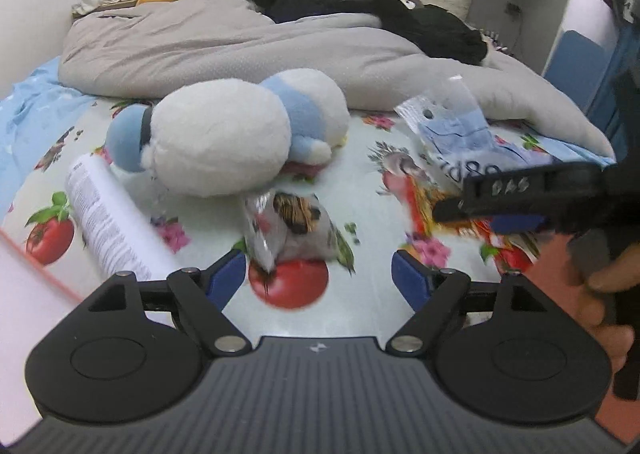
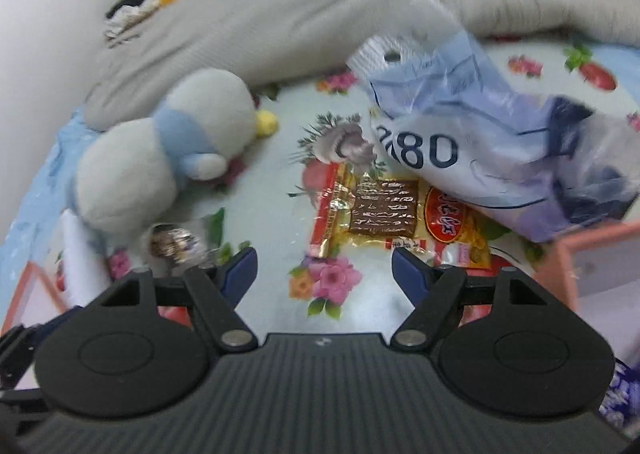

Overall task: Organize snacks
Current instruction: 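Grasp the clear chocolate wrapper with the left tool while the right tool grasps the brown strip packet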

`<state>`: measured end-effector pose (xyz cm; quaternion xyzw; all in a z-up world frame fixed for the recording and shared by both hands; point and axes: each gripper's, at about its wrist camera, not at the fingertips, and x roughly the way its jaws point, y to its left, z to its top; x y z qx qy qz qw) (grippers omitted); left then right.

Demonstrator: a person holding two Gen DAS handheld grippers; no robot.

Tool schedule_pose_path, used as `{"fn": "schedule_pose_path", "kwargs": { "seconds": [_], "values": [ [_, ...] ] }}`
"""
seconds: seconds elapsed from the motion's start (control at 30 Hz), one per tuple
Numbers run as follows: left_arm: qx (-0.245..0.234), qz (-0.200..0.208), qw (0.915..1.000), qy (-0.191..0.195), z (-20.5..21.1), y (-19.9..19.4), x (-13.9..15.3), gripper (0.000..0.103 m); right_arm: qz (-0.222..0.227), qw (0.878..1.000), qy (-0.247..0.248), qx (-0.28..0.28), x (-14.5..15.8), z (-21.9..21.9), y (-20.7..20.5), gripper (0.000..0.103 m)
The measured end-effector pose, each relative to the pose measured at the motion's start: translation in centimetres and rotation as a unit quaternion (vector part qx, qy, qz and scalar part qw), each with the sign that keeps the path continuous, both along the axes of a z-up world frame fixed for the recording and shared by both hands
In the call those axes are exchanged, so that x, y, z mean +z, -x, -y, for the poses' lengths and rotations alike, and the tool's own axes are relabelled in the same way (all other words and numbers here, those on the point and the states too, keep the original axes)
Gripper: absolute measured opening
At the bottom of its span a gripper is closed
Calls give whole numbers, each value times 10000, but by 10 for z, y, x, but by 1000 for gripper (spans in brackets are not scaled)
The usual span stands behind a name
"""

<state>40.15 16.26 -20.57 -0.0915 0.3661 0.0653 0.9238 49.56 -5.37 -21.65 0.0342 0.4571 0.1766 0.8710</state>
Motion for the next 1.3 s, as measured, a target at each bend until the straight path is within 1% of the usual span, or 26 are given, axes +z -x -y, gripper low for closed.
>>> {"fn": "schedule_pose_path", "kwargs": {
  "seconds": [0.1,0.17,0.27,0.33,0.4,0.47,0.5,0.57,0.63,0.67,0.7,0.73,0.8,0.87,0.9,1.0,1.13,1.2,1.3],
  "values": [
    [23,-165,9998,-61,0,-19,-6,83,17,9997,235,-96,-7,-5,-18,76],
    [122,-253,9995,-154,-3,-31,-12,83,-14,9994,288,-201,-11,-6,-30,76],
    [224,-309,9992,-103,-8,-47,-23,83,-21,9988,334,-351,-15,-7,-46,76],
    [282,-390,9987,-184,-8,-56,-31,83,-49,9984,432,-353,-19,-11,-56,76],
    [273,-373,9985,-299,-6,-61,-36,83,-12,9970,638,-427,-23,-13,-61,75],
    [313,-349,9979,-450,-4,-67,-39,83,-132,9966,642,-496,-30,-11,-66,75],
    [322,-369,9978,-456,-5,-69,-42,82,-92,9967,649,-484,-31,-11,-66,75],
    [382,-379,9979,-357,-7,-72,-46,82,-15,9959,842,-334,-32,-15,-64,75],
    [467,-385,9977,-300,-10,-73,-49,78,23,9957,899,-204,-32,-17,-61,69],
    [510,-433,9973,-290,-11,-74,-53,73,25,9956,926,-120,-31,-19,-59,64],
    [520,-431,9974,-244,-13,-74,-55,73,15,9955,944,-46,-30,-21,-57,60],
    [522,-402,9976,-195,-15,-73,-57,72,11,9954,962,10,-29,-22,-55,58],
    [531,-373,9978,-113,-16,-69,-56,63,-40,9954,951,102,-27,-23,-51,54],
    [531,-372,9979,52,-17,-63,-53,60,-85,9949,971,258,-25,-26,-44,53],
    [510,-381,9979,67,-15,-59,-52,59,-94,9944,1000,335,-25,-27,-40,53],
    [504,-406,9979,66,-10,-45,-48,57,-120,9933,1046,477,-24,-29,-23,53],
    [462,-421,9977,258,-5,-22,-40,56,-108,9909,1125,728,-24,-29,2,52],
    [434,-428,9975,355,-3,-9,-36,56,-66,9883,1266,854,-24,-28,17,52],
    [393,-446,9975,377,1,10,-26,56,-27,9875,1240,976,-20,-24,37,52]
  ]
}}
